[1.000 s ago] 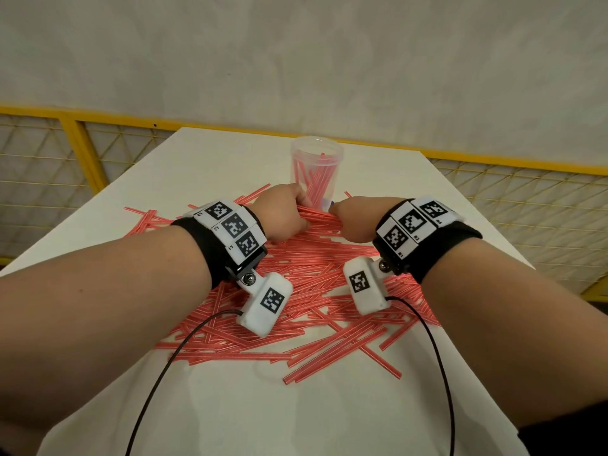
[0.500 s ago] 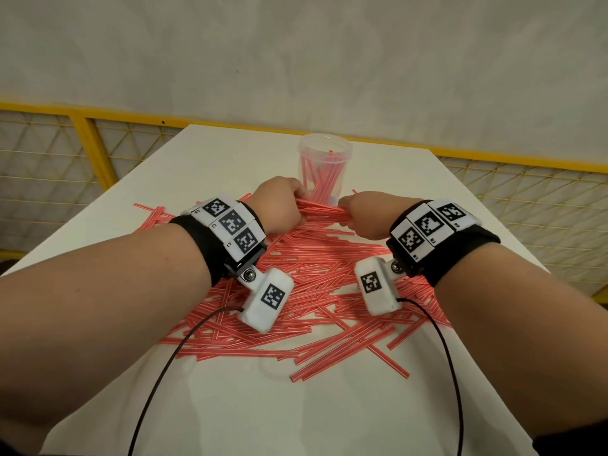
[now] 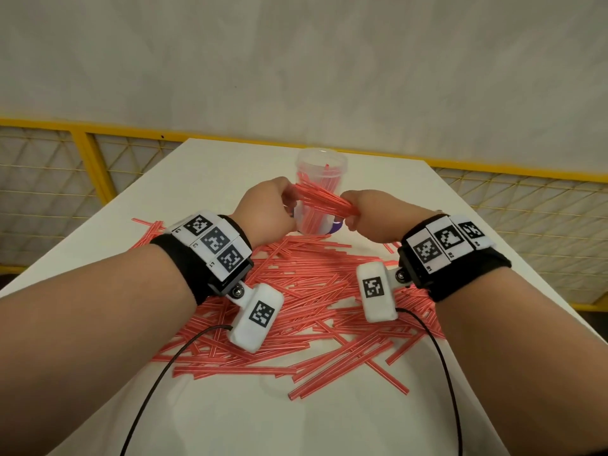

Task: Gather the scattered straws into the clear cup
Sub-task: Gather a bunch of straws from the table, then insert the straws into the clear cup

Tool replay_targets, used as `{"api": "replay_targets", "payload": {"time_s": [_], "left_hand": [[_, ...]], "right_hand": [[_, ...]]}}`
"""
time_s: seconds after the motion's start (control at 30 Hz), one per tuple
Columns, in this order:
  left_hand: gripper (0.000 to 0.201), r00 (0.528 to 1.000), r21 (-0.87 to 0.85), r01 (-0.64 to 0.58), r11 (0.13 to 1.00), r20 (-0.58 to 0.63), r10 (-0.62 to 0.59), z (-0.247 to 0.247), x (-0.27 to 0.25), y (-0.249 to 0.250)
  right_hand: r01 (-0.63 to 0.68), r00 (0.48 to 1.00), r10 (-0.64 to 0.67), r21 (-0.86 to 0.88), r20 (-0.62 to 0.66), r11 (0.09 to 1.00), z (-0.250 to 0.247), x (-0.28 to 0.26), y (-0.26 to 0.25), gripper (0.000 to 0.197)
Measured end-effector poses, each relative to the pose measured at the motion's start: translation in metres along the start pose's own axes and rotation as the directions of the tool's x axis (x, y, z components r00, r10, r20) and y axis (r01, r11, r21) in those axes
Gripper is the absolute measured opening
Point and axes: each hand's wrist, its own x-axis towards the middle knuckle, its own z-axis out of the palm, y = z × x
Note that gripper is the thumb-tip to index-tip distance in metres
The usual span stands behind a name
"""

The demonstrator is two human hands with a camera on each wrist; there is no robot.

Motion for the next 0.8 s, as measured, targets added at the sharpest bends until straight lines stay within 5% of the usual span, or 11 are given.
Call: {"api": "replay_targets", "payload": {"time_s": [0.2, 0.37, 0.5, 0.57, 0.67, 0.8], "left_hand": [[0.031, 0.988, -0.206, -0.128, 0.97, 0.053, 0.142, -0.005, 0.006, 0.036], [0.049, 0.973, -0.366, -0.168, 0.915, 0.085, 0.212, 0.009, 0.016, 0.071], [0.061, 0.961, -0.457, -0.209, 0.865, 0.07, 0.269, 0.025, 0.022, 0.096], [0.062, 0.949, -0.473, -0.245, 0.846, 0.064, 0.31, 0.028, 0.026, 0.106], [0.063, 0.928, -0.472, -0.287, 0.833, 0.077, 0.364, 0.034, 0.03, 0.111], [0.065, 0.929, -0.475, -0.279, 0.835, 0.088, 0.36, 0.041, 0.033, 0.105]], "right_hand": [[0.079, 0.978, -0.006, 0.339, -0.21, 0.938, -0.006, -0.003, 0.012, 0.018], [0.187, 0.921, 0.116, 0.683, -0.372, 0.706, 0.007, -0.005, 0.03, 0.026], [0.276, 0.842, 0.186, 0.701, -0.506, 0.658, 0.014, -0.003, 0.043, 0.026], [0.339, 0.812, 0.234, 0.759, -0.535, 0.556, 0.013, 0.0, 0.047, 0.025], [0.396, 0.819, 0.265, 0.835, -0.509, 0.383, 0.017, 0.001, 0.052, 0.022], [0.383, 0.827, 0.264, 0.841, -0.496, 0.382, 0.02, 0.001, 0.054, 0.02]]}}
